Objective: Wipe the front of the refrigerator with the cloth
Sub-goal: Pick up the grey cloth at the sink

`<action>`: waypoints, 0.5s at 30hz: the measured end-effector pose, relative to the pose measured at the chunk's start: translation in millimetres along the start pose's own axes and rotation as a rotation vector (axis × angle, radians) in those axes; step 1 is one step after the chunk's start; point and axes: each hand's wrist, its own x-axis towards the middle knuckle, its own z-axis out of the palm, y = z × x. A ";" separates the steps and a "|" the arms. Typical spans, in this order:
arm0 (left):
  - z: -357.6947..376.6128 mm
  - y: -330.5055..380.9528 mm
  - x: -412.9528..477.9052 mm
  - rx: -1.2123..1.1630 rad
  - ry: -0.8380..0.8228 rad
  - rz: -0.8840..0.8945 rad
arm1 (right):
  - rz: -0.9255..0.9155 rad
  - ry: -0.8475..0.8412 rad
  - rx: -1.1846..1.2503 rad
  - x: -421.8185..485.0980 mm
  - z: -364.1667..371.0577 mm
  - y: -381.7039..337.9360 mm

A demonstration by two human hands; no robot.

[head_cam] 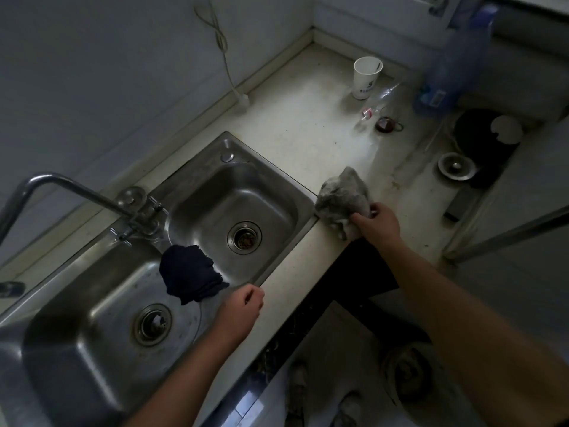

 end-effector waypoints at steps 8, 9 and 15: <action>0.9 -17.8 -56.0 0.122 -0.036 0.007 | 0.178 -0.098 0.326 -155.6 -47.0 81.0; 2.0 -21.6 -65.1 0.160 -0.043 0.013 | 0.192 -0.098 0.320 -175.3 -52.2 92.1; 24.8 -64.6 -105.8 0.221 -0.093 -0.026 | 0.300 -0.168 0.309 -263.3 -93.3 140.0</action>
